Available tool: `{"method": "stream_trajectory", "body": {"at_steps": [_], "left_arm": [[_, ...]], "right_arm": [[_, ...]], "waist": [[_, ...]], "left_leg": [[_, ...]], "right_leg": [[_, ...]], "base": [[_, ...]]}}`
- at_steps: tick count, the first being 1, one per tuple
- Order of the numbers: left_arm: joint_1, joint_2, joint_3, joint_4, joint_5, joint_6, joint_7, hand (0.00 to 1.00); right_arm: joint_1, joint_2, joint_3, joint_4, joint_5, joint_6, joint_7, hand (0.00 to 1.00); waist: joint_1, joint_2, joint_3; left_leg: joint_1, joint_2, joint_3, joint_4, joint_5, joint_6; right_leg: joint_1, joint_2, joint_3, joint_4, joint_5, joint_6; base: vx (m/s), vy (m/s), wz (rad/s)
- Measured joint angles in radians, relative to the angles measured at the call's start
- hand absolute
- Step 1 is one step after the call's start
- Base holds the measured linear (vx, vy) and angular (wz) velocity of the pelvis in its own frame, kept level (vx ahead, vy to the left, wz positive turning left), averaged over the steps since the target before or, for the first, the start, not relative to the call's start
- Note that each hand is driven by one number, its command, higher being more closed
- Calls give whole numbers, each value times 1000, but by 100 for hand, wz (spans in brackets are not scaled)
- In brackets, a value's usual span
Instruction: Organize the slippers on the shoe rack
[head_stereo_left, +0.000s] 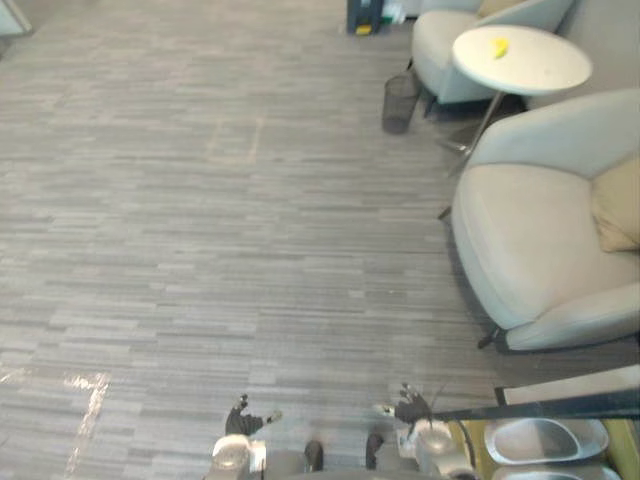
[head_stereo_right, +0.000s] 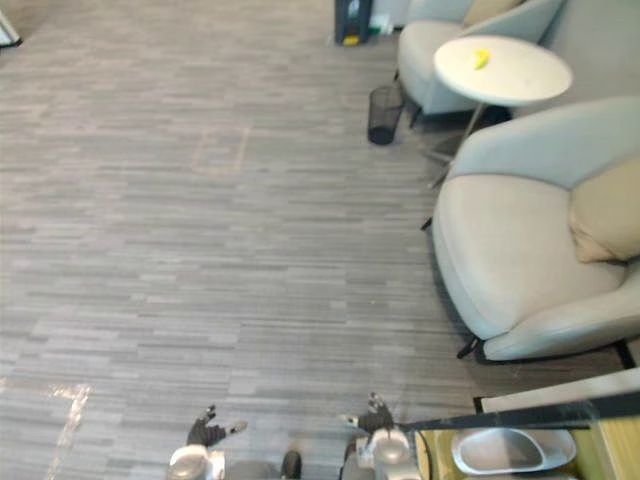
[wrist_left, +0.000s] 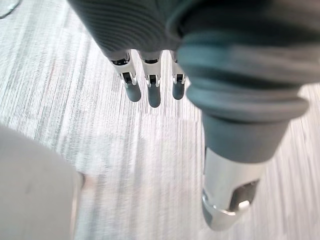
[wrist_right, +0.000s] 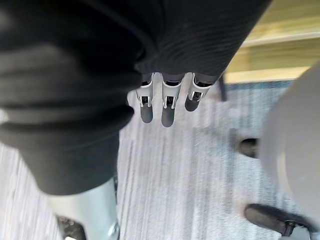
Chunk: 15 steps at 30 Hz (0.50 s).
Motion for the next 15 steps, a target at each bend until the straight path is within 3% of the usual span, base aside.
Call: {"method": "stream_trajectory", "body": {"at_steps": [1,2,3,4,5,6,7,9,12,15], "left_arm": [[0,-2,2,-7,-3,-1,0,0],[0,-7,1,-17,-4,-1,0,0],[-2,-12,-2,-20,-5,-1,0,0],[-3,-15,-2,-21,-5,-1,0,0],[-3,-21,-2,-24,-4,-1,-1,0],[-8,-17,-1,-26,-4,-2,-1,0],[-22,-7,-1,-27,-3,-4,-1,0],[-30,18,-1,-31,-3,-2,-1,0],[-22,24,-1,-31,-2,1,0,0],[14,25,9,-31,-1,0,-1,0]], "right_arm": [[0,0,0,0,0,1,-1,0],[-1,-4,0,0,0,2,-3,0],[-7,-11,0,-1,0,2,-7,0],[-9,-14,0,-2,0,1,-8,0],[-10,-23,1,-10,0,1,-8,0],[-11,-22,0,-9,0,2,-9,0],[-9,-20,1,-8,0,2,-8,0],[-18,-7,4,0,0,2,-8,0],[-30,3,4,5,0,3,-8,0],[-27,0,4,19,-8,0,-6,0]], "waist": [[1,-2,6],[2,-6,12],[1,2,13],[2,5,14],[4,20,14],[4,18,15],[13,-17,16],[32,-38,24],[58,-40,26],[60,-31,21]], "left_leg": [[-9,27,47,45,-17,8],[-32,91,139,86,-41,34],[-55,138,189,53,-40,42],[-62,154,203,21,-29,50],[-91,176,210,-115,77,75],[-95,162,204,-137,85,80],[-89,105,198,-189,106,99],[-110,61,175,-212,119,109],[-93,44,176,-211,119,112],[-4,24,174,-267,79,143]], "right_leg": [[24,2,-12,-8,-3,-4],[71,4,-41,-25,-7,-11],[98,3,-66,-34,-9,-10],[105,3,-74,-35,-12,-6],[123,4,-107,-42,-33,23],[136,-6,-117,-48,-51,40],[136,-40,-144,-67,-55,52],[149,-59,-173,-123,-27,64],[190,-68,-174,-154,15,82],[169,-85,-164,37,22,104]], "base": [[216,-50,59],[216,-28,50],[202,3,46],[204,83,47],[162,107,48],[252,165,80],[168,107,68],[223,126,66],[192,112,38],[183,176,38]]}}
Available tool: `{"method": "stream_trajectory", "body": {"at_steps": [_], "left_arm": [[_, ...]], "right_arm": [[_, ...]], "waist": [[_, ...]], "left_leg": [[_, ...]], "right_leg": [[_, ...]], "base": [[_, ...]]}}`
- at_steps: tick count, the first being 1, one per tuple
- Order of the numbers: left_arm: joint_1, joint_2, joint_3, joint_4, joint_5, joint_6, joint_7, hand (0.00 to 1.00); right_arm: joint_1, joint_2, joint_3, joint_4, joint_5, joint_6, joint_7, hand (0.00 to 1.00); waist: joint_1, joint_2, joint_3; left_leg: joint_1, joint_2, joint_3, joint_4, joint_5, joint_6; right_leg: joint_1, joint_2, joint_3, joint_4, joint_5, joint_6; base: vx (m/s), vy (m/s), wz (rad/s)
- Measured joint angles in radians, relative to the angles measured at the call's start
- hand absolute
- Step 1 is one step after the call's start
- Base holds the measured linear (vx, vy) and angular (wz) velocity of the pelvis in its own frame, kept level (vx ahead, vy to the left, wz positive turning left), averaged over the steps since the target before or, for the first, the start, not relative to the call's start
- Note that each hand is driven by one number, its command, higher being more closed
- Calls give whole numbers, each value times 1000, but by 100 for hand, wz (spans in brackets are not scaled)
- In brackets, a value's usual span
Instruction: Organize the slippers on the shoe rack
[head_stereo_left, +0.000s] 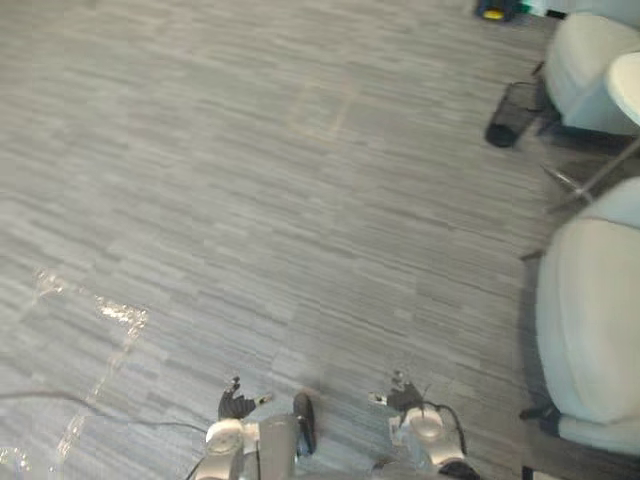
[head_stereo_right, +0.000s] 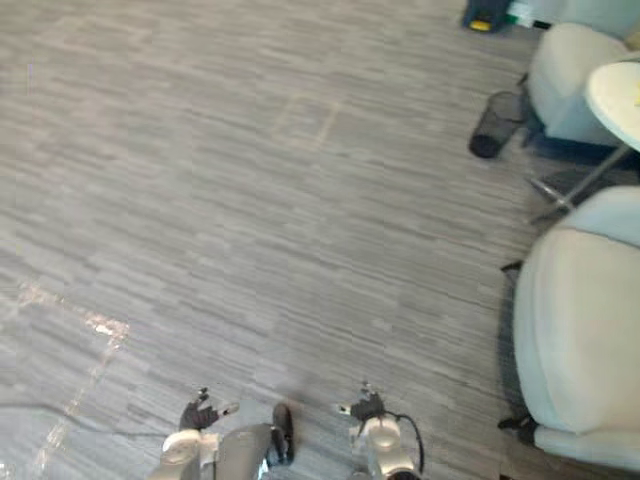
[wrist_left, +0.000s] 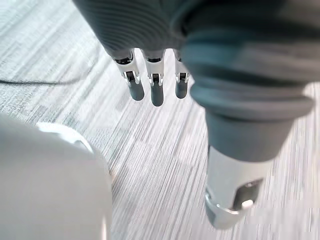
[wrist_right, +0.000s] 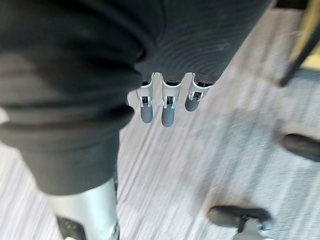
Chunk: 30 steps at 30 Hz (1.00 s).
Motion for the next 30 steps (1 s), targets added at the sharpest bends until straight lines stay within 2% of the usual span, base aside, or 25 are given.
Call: {"method": "stream_trajectory", "body": {"at_steps": [1,2,3,4,5,7,9,10,11,12,13,14,15,16,17,18,19,20,21,22,24,26,28,29,30], "left_arm": [[11,11,-1,0,0,1,-1,0],[13,21,-2,0,0,2,-1,0],[13,24,-3,0,0,3,-1,0],[14,39,-10,2,0,7,0,0],[16,37,-11,6,-1,14,0,0],[16,32,-12,8,-1,15,0,0],[-3,10,-12,8,-2,15,-1,0],[-7,8,-13,8,-2,15,-1,0],[-21,-1,-13,7,-2,13,-1,0],[-26,-9,-12,8,-2,13,-2,0],[-24,-13,-11,8,-2,13,-2,0],[-13,-36,-3,16,-2,14,-2,0],[-13,-40,1,12,-2,13,-3,0],[-14,-60,11,-4,-2,13,-3,0],[-17,-67,12,-8,-2,13,-3,0],[-7,-87,32,-19,-4,15,-6,0],[8,-86,43,-39,-4,15,-6,0],[12,-85,61,-68,-10,15,-3,0],[12,-85,66,-74,-13,15,-2,0],[19,-86,66,-104,-21,13,-5,0],[19,-85,55,-119,-21,12,-5,0],[3,-84,46,-134,-21,9,-4,0],[-7,-84,35,-135,-22,8,-4,0],[-2,-82,17,-134,-22,6,-4,0],[-21,-62,10,-119,-23,2,-1,0]], "right_arm": [[12,-7,-8,2,-2,0,0,0],[22,-5,-8,2,-2,2,1,0],[28,-4,-8,2,-2,3,2,0],[45,-1,-7,-10,-3,0,6,0],[45,-3,-6,-18,-2,-2,6,0],[46,-4,-7,-19,-2,-5,5,0],[43,-14,-11,-29,-1,-18,6,0],[43,-15,-13,-30,-1,-18,6,0],[43,-14,-22,-30,-1,-18,6,0],[43,-14,-40,-29,-1,-16,7,0],[44,-15,-43,-31,-1,-16,7,0],[45,-21,-52,-45,-1,-9,6,0],[46,-21,-53,-49,-1,-6,6,0],[48,-19,-53,-60,-2,-1,6,0],[49,-20,-52,-64,-2,-1,7,0],[62,-20,-44,-97,-1,5,6,0],[67,-11,-29,-101,2,5,5,0],[69,15,-17,-101,9,7,5,0],[70,22,-15,-102,9,7,5,0],[75,42,-8,-110,10,8,5,0],[85,54,-7,-134,13,9,5,0],[82,50,-17,-128,18,13,-2,0],[78,40,-30,-112,18,12,-2,0],[77,29,-42,-82,17,12,-2,0],[61,30,-44,-43,17,21,-3,0]], "waist": [[-7,-11,4],[-10,-26,13],[-12,-31,14],[-26,-42,12],[-41,-41,13],[-53,-40,14],[-61,-25,16],[-63,-25,16],[-70,-30,13],[-73,-30,14],[-76,-25,13],[-78,8,-3],[-75,15,-4],[-78,25,2],[-79,29,5],[-74,62,18],[-62,64,22],[-54,63,26],[-54,57,26],[-47,35,28],[-42,32,26],[-28,12,38],[-19,6,41],[-12,22,34],[-7,-12,29]], "left_leg": [[76,-30,-28,-72,-19,2],[119,-54,-47,-104,-16,6],[131,-61,-55,-111,-15,8],[172,-72,-84,-133,-20,17],[216,-67,-115,-153,-26,29],[253,-59,-138,-169,-33,36],[309,-34,-189,-185,-75,27],[316,-32,-195,-188,-78,24],[329,-31,-235,-194,-97,4],[361,-32,-263,-189,-128,-14],[371,-27,-272,-184,-140,-19],[404,18,-293,-147,-165,-53],[389,24,-293,-111,-164,-56],[311,29,-256,99,-148,-82],[291,35,-243,166,-141,-92],[178,93,-193,502,-22,-154],[115,147,-159,660,7,-158],[56,213,-93,815,-17,-136],[42,226,-76,836,-24,-128],[-27,256,-33,844,-51,-117],[-108,275,-13,774,-84,-112],[-189,216,-14,467,-95,-116],[-194,162,-47,213,-26,-128],[-179,141,-88,48,125,-143],[-159,101,-71,38,140,-99]], "right_leg": [[-140,-63,46,369,24,-16],[-212,-89,86,539,68,-38],[-233,-90,103,582,64,-40],[-324,-63,163,712,10,-45],[-381,-24,159,719,-56,-64],[-427,8,140,662,-97,-78],[-506,81,111,353,-84,-92],[-512,87,111,298,-67,-92],[-517,104,118,70,30,-87],[-523,112,142,-18,118,-98],[-521,117,146,-13,143,-110],[-492,139,129,27,194,-159],[-485,138,119,41,183,-167],[-451,138,95,55,127,-168],[-435,140,90,52,119,-170],[-339,164,84,21,78,-185],[-287,183,94,2,58,-193],[-201,193,113,-27,32,-199],[-179,192,117,-36,25,-199],[-109,183,138,-87,11,-198],[-47,171,153,-142,-4,-178],[30,111,165,-187,-32,-150],[64,79,166,-198,-44,-134],[88,76,182,-210,-56,-116],[102,38,202,-203,-52,-118]], "base": [[165,144,40],[174,108,45],[189,51,50],[260,30,61],[274,12,60],[280,-27,51],[400,-59,60],[422,-87,74],[476,-130,80],[597,-171,81],[737,-191,78],[525,-125,56],[800,-202,71],[396,-118,34],[780,-221,31],[639,-115,-5],[892,-130,-28],[507,-28,-36],[568,-57,-34],[524,-34,-27],[623,54,-26],[523,176,-16],[430,211,-14],[651,345,-25],[655,349,-16]]}}
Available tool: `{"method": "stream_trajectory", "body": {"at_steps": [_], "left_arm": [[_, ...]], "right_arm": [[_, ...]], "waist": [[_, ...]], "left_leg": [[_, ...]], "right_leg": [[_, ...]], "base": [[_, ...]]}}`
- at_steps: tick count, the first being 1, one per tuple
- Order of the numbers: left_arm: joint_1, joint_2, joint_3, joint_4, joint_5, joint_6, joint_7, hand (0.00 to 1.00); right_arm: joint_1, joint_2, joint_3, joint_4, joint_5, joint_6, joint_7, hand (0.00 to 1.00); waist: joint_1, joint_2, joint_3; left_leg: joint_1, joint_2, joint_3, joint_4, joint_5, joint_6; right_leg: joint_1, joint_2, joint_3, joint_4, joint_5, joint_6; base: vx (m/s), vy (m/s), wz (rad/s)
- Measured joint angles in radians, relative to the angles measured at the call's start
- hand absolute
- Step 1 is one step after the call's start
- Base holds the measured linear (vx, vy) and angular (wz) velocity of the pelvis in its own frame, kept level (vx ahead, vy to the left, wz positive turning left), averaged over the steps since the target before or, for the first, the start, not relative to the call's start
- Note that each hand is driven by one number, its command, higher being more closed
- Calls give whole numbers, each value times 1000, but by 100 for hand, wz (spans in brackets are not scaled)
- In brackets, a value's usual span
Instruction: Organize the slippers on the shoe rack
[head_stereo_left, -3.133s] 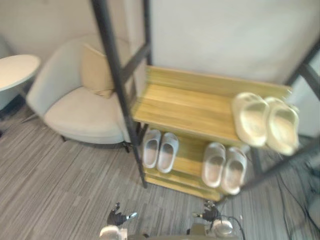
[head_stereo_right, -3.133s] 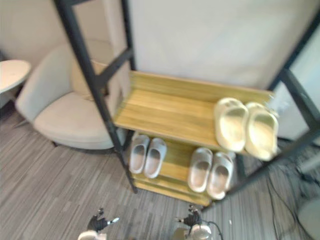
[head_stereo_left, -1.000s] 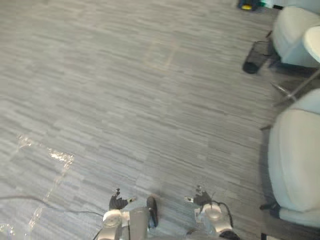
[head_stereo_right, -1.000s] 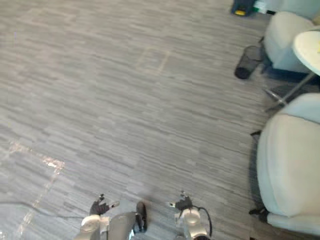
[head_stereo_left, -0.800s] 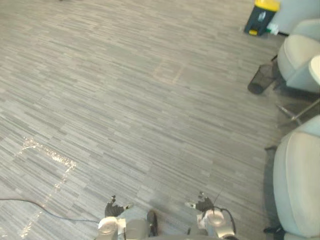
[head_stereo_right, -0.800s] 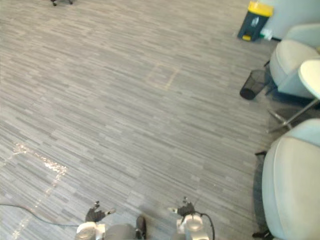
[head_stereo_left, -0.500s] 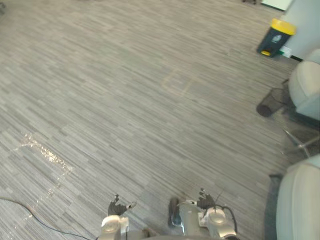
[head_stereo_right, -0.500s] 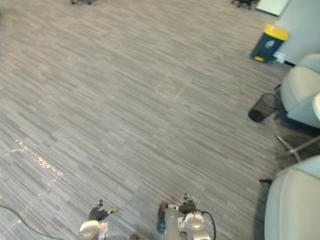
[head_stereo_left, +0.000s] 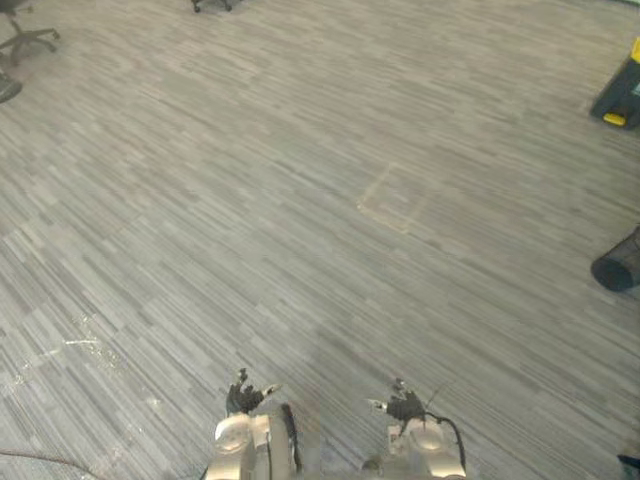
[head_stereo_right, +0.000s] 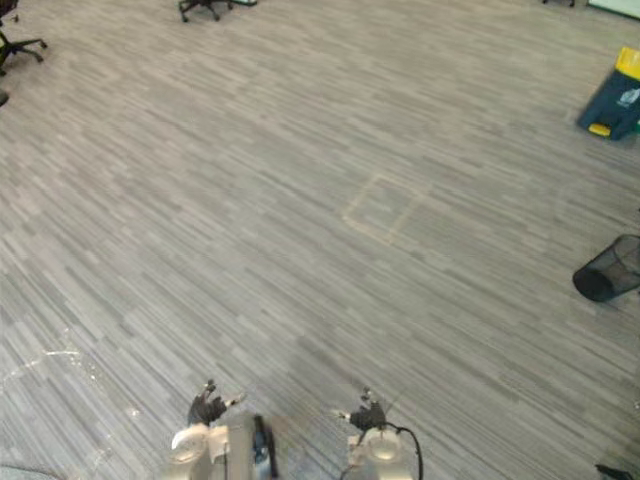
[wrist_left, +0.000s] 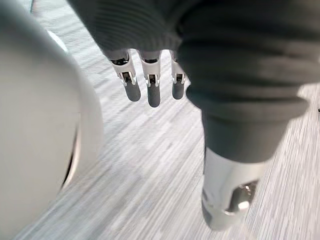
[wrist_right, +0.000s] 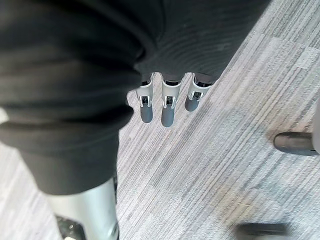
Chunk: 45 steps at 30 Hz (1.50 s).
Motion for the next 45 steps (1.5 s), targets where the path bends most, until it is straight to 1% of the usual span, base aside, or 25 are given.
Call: {"method": "stream_trajectory", "body": {"at_steps": [3,5,7,8,10,13,15,16,17,19,21,22,24,26,30,32,33,35,36,37,39,40,41,42,45], "left_arm": [[-5,16,-7,17,1,0,-1,0],[-3,42,-23,43,2,1,-1,0],[1,51,-32,65,2,6,-1,0],[8,53,-51,69,3,11,-1,0],[13,51,-62,70,3,11,-2,0],[11,49,-63,83,3,13,-4,0],[11,52,-66,84,4,13,-4,0],[12,53,-69,84,4,13,-5,0],[17,54,-79,93,5,13,-11,0],[10,36,-82,117,8,15,-27,0],[9,14,-72,116,24,14,-31,0],[17,2,-44,112,26,14,-41,0],[25,-5,-39,88,27,13,-42,0],[28,-4,-37,61,27,11,-43,0],[32,-6,-25,26,26,4,-42,0],[32,-5,-11,16,25,-5,-41,0],[32,-5,-11,14,25,-10,-41,0],[31,-5,-11,17,24,-11,-40,0],[24,-4,-15,40,22,-11,-39,0],[13,10,-15,48,22,-11,-38,0],[-2,34,-21,75,23,-9,-38,0],[-1,37,-25,77,23,-9,-38,0],[-4,52,-51,99,23,-6,-39,0],[-3,60,-65,116,23,-4,-38,0],[2,68,-84,143,22,0,-38,0]], "right_arm": [[2,13,-6,1,-2,-7,2,0],[2,15,-7,25,-3,-8,4,0],[-4,15,-5,22,-3,-13,7,0],[-4,17,-4,1,-3,-24,9,0],[-9,18,2,-20,-9,-30,10,0],[-26,11,4,-25,-10,-32,12,0],[-34,7,4,-23,-13,-29,12,0],[-34,7,4,-20,-14,-29,12,0],[-33,3,5,-14,-18,-29,14,0],[-51,-26,6,-15,-20,-28,16,0],[-42,-30,-1,-45,-19,-25,19,0],[-24,-24,6,-67,-19,-22,19,0],[1,-18,11,-86,-19,-16,18,0],[22,-7,13,-92,-18,-16,16,0],[24,2,12,-67,-17,-11,12,0],[17,6,-1,-44,-16,-7,11,0],[20,7,-7,-44,-16,-7,10,0],[25,5,-7,-37,-16,-8,10,0],[19,-4,-7,0,-16,-6,9,0],[16,3,-7,5,-16,-5,9,0],[27,18,-9,1,-17,-7,10,0],[27,20,-11,1,-18,-7,11,0],[25,20,-16,-4,-18,-9,12,0],[21,19,-15,-4,-19,-10,13,0],[5,17,-9,-1,-22,-19,15,0]], "waist": [[-7,-18,-9],[-11,-46,1],[-20,-40,2],[-41,-25,8],[-50,-20,10],[-65,-15,15],[-68,-16,14],[-69,-19,13],[-75,-27,10],[-72,33,-3],[-80,56,2],[-83,77,11],[-78,76,13],[-65,60,16],[-51,38,12],[-42,32,14],[-39,26,13],[-37,29,11],[-21,49,-3],[-19,34,-5],[-14,-2,-23],[-14,-6,-24],[-17,-8,-24],[-19,-4,-22],[-39,0,-22]], "left_leg": [[1,-24,9,72,-83,42],[138,-62,62,63,-183,64],[223,-64,75,39,-208,68],[323,-65,84,-23,-221,72],[423,-60,101,-104,-224,67],[536,-36,131,-174,-224,67],[622,-27,151,-229,-237,45],[635,-29,151,-232,-245,32],[680,-38,134,-235,-270,-11],[680,13,113,-190,-266,-37],[595,64,86,68,-240,-71],[499,134,41,379,-128,-69],[382,192,17,687,-124,-87],[293,210,51,803,-146,-59],[124,186,87,666,-232,-24],[74,111,47,412,-242,-25],[55,44,-28,193,-208,-29],[56,11,-92,54,-160,-35],[57,2,-148,-20,2,-42],[53,-12,-137,14,-27,-22],[85,-19,-47,61,-130,10],[101,-21,-32,57,-140,15],[164,-32,7,41,-169,24],[245,-38,56,12,-195,35],[397,-48,113,-79,-210,54]], "right_leg": [[-92,-36,53,203,41,32],[-263,-91,127,695,134,146],[-341,-93,113,887,126,135],[-418,-87,50,1002,88,85],[-510,-70,-29,990,36,56],[-599,-48,-204,693,-13,24],[-606,8,-266,299,118,-8],[-604,16,-262,241,153,-13],[-597,32,-230,178,337,-112],[-621,66,-232,275,253,-122],[-601,99,-227,330,164,-129],[-520,140,-207,298,129,-140],[-424,181,-167,264,94,-153],[-331,194,-109,217,56,-161],[-178,181,14,124,34,-133],[-118,145,70,97,22,-102],[-93,112,102,80,7,-78],[-80,100,125,68,-6,-57],[-60,91,191,70,-50,-6],[-54,74,201,74,-53,-1],[-152,35,229,300,-46,9],[-174,29,227,357,-38,23],[-248,5,200,540,-4,74],[-313,-30,137,704,4,82],[-417,-66,-77,811,-68,44]], "base": [[517,301,-3],[478,224,-29],[466,156,-37],[562,143,-32],[522,59,-22],[528,-34,-9],[537,-96,3],[585,-134,7],[500,-123,-4],[635,-214,-29],[660,-274,-40],[441,-108,-44],[479,-44,-62],[515,-28,-81],[490,77,-87],[539,236,-83],[489,276,-70],[534,389,-85],[501,416,-106],[514,389,-121],[459,332,-79],[424,314,-86],[487,333,-90],[400,267,-89],[364,178,-68]]}}
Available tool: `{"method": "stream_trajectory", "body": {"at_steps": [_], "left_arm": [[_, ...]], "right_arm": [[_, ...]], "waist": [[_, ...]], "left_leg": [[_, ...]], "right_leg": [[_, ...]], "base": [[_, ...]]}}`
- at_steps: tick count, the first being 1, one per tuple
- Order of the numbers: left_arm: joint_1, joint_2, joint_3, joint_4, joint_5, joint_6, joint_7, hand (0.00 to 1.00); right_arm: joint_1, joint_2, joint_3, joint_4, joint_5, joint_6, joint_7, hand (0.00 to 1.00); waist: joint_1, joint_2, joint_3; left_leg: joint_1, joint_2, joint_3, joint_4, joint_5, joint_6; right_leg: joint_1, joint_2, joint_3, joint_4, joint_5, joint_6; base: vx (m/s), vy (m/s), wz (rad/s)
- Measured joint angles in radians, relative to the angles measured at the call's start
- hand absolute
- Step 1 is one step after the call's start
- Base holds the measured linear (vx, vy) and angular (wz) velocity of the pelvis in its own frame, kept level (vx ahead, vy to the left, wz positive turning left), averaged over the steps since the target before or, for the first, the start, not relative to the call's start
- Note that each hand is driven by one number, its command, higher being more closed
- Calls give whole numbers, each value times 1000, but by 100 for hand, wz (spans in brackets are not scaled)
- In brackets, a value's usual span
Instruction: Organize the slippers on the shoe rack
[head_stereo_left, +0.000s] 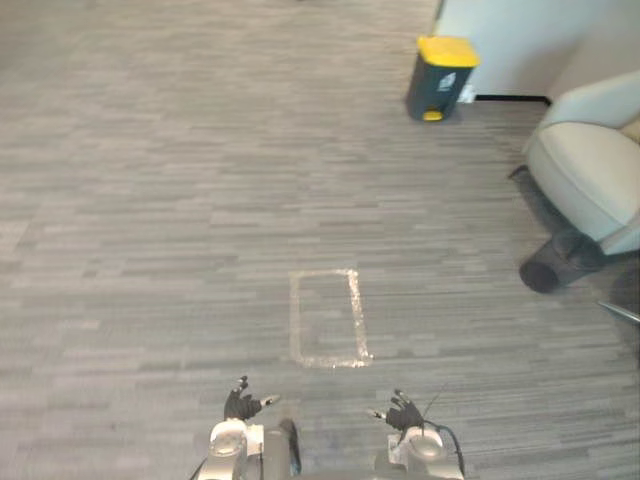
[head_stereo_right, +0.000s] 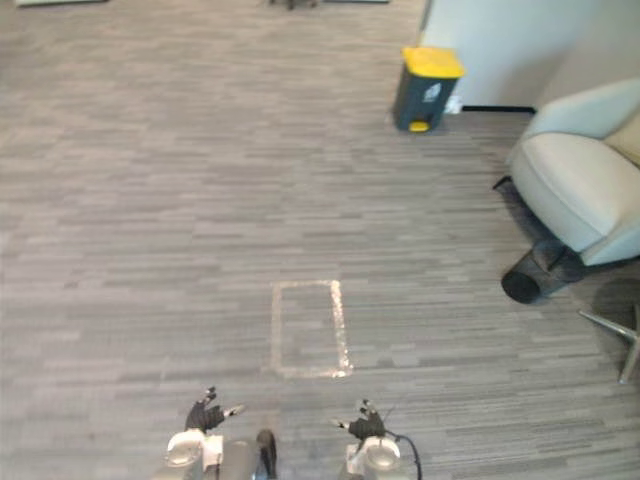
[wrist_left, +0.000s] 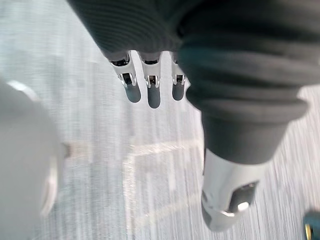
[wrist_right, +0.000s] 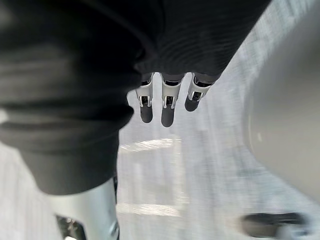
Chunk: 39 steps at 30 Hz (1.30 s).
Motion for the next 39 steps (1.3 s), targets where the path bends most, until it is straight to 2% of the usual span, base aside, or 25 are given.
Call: {"method": "stream_trajectory", "body": {"at_steps": [1,4,5,6,7,8,11,12,13,14,15,16,18,19,22,24,26,27,30,32,33,35,36,38,39], "left_arm": [[0,1,-4,3,0,0,0,0],[-3,-5,-14,13,0,6,-1,0],[-4,-5,-14,13,0,9,-2,0],[6,-2,-15,13,0,9,-2,0],[6,0,-15,13,0,9,-2,0],[-5,-9,-12,28,1,12,-3,0],[-7,-30,-12,29,9,10,-3,0],[-13,-39,10,21,12,14,-5,0],[-13,-42,12,18,11,14,-5,0],[0,-55,33,-4,12,15,-5,0],[12,-57,41,-24,12,13,-5,0],[12,-57,40,-32,12,13,-7,0],[11,-60,43,-52,12,11,-8,0],[11,-60,43,-52,12,10,-8,0],[8,-60,43,-65,12,-1,-6,0],[7,-61,43,-69,9,-8,-4,0],[10,-68,42,-63,1,-9,-3,0],[6,-72,43,-53,-2,-9,-4,0],[3,-42,47,-50,-2,-9,-3,0],[2,-40,48,-48,-2,-9,-2,0],[3,-40,47,-47,-2,-9,-2,0],[5,-37,47,-30,-3,-9,-2,0],[4,-32,43,-13,-4,-8,-2,0],[4,-27,42,7,-7,-9,-2,0],[3,-19,38,15,-16,-8,-2,0]], "right_arm": [[-4,-1,2,1,0,0,0,0],[-25,-14,2,1,0,-4,-1,0],[-31,-19,3,2,0,-3,0,0],[-32,-24,3,18,0,-4,-1,0],[-32,-25,2,21,0,-4,-1,0],[-49,-48,2,30,-1,-4,1,0],[-47,-50,-37,25,0,-3,2,0],[-41,-48,-40,6,0,1,1,0],[-38,-49,-40,3,0,2,1,0],[-18,-48,-35,-21,1,3,-1,0],[-2,-46,-32,-36,1,4,-5,0],[0,-44,-32,-39,2,6,-5,0],[-4,-46,-36,-11,3,10,-6,0],[-4,-46,-36,-10,3,11,-6,0],[-5,-45,-40,-2,3,14,-8,0],[-3,-46,-44,2,3,15,-10,0],[5,-50,-48,10,3,15,-12,0],[1,-50,-52,21,3,14,-12,0],[19,-9,-59,26,1,13,-11,0],[23,-4,-61,23,0,12,-8,0],[24,-2,-63,21,0,9,-5,0],[17,2,-62,22,0,5,-3,0],[6,0,-55,28,0,1,-3,0],[-3,0,-51,42,0,0,-1,0],[-8,-5,-38,48,0,-2,-1,0]], "waist": [[-5,0,0],[-26,7,5],[-25,11,7],[-25,0,9],[-24,-6,9],[-27,13,16],[-29,46,10],[-34,65,17],[-34,67,19],[-30,79,26],[-20,73,30],[-20,73,30],[-16,57,30],[-15,56,29],[-5,38,39],[0,35,40],[9,62,26],[15,72,20],[34,-1,-6],[36,-13,-14],[36,-4,-8],[41,0,-8],[31,4,-9],[24,13,-11],[21,14,-12]], "left_leg": [[15,1,3,-12,0,0],[90,17,45,-82,0,-1],[115,19,57,-102,-3,-7],[155,1,62,-121,-26,-45],[165,-5,59,-121,-29,-50],[204,11,39,-118,-46,-72],[153,54,21,28,-53,-85],[71,117,-2,289,-44,-91],[62,128,-5,323,-38,-91],[17,180,-15,500,26,-87],[-42,226,-14,672,22,-83],[-67,233,-13,716,6,-84],[-171,208,-10,660,-60,-73],[-175,206,-11,649,-62,-74],[-222,102,-89,332,-69,-68],[-239,30,-237,145,-12,-78],[-239,19,-359,21,117,-92],[-236,25,-351,51,175,-103],[-215,-11,-250,101,90,-59],[-179,-14,-201,99,55,-37],[-135,-10,-161,89,32,-26],[-60,-7,-88,57,22,-12],[-12,-7,-52,17,21,-11],[34,5,-18,-29,23,-14],[56,14,6,-57,31,-26]], "right_leg": [[-13,7,-19,-13,-8,-5],[-99,60,-146,-265,-4,-36],[-106,79,-165,-386,45,-47],[-103,97,-169,-556,209,-82],[-104,94,-164,-562,239,-93],[-102,100,-152,-508,259,-130],[-84,120,-163,-510,187,-136],[-20,162,-164,-550,166,-141],[-9,168,-163,-555,163,-143],[50,200,-148,-579,147,-154],[107,224,-112,-595,119,-167],[126,228,-94,-600,103,-178],[199,224,-9,-647,101,-166],[203,224,-4,-648,102,-165],[266,180,85,-682,99,-142],[295,152,139,-691,79,-107],[306,156,195,-674,37,-43],[310,159,217,-658,15,-23],[285,85,248,-586,9,-4],[248,70,260,-500,20,21],[191,62,263,-368,40,35],[107,32,220,-179,38,37],[84,-10,103,-139,22,29],[81,-37,-73,-190,8,10],[72,-17,-158,-316,13,7]], "base": [[431,106,-36],[339,33,-24],[392,3,-16],[392,3,-13],[530,-79,-10],[363,-93,-3],[444,-181,-3],[499,-238,-13],[423,-172,-27],[345,-57,-59],[345,-29,-71],[415,-21,-85],[463,-12,-96],[450,46,-93],[349,133,-81],[357,230,-85],[337,314,-99],[313,352,-92],[282,319,-73],[204,232,-78],[178,213,-88],[135,171,-103],[106,134,-90],[187,82,-69],[218,29,-53]]}}
